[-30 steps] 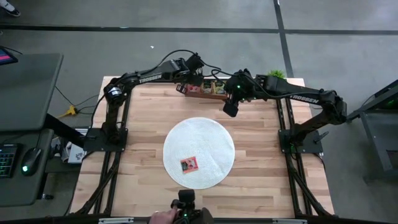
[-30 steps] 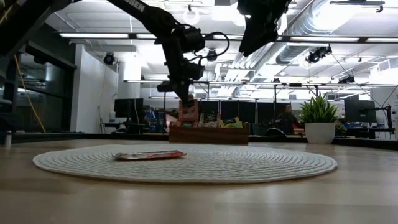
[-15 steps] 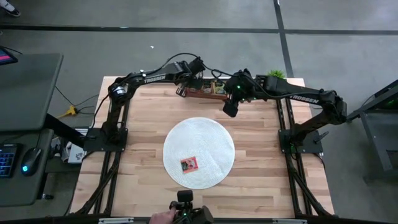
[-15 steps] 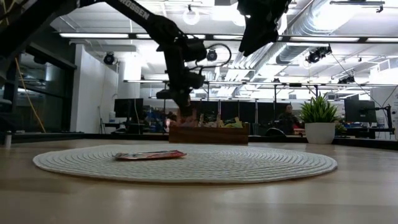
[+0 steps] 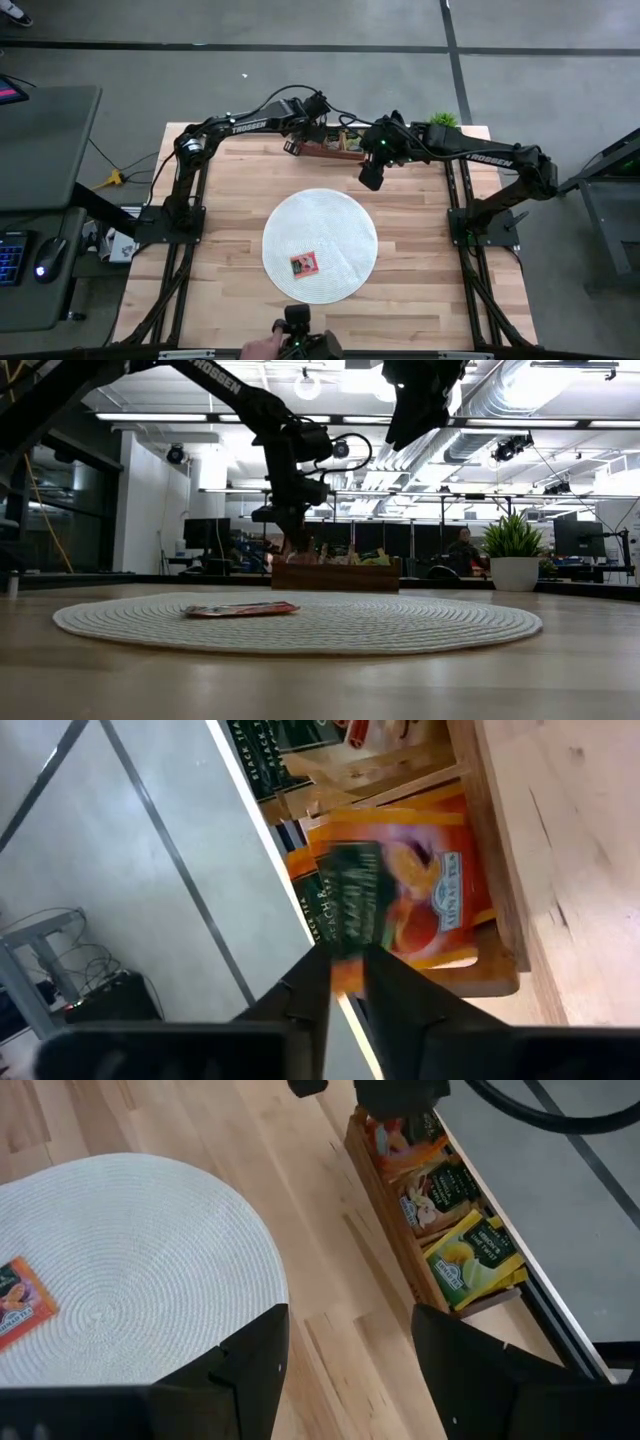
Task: Pick & Place Tea
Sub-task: Put the orange tea bag into the left section of the wooden organizer
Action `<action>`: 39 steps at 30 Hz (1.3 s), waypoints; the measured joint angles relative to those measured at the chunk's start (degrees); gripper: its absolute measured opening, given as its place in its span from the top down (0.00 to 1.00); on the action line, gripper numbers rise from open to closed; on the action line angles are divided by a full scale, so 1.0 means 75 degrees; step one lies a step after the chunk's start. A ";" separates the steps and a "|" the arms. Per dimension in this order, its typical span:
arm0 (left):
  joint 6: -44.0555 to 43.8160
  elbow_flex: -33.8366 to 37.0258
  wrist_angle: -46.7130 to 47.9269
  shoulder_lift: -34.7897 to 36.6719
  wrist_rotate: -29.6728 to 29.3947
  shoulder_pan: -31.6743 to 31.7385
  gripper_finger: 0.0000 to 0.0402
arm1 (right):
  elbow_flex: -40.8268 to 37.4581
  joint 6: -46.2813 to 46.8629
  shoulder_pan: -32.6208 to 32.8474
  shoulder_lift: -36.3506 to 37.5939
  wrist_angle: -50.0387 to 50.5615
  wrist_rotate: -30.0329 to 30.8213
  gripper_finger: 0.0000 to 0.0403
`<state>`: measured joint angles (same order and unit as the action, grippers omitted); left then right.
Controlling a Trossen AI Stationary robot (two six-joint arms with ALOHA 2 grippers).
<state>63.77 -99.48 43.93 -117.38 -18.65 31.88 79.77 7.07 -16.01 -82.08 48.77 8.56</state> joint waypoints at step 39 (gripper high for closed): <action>-1.0275 0.5874 -0.0972 0.6231 0.1032 -0.3110 0.72 | -0.1727 -0.2549 0.0259 -0.0108 -0.2520 -0.3953 0.48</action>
<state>-13.29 -55.43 36.65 -70.65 -10.91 8.55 66.82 -12.05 -14.06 -82.89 29.87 -21.09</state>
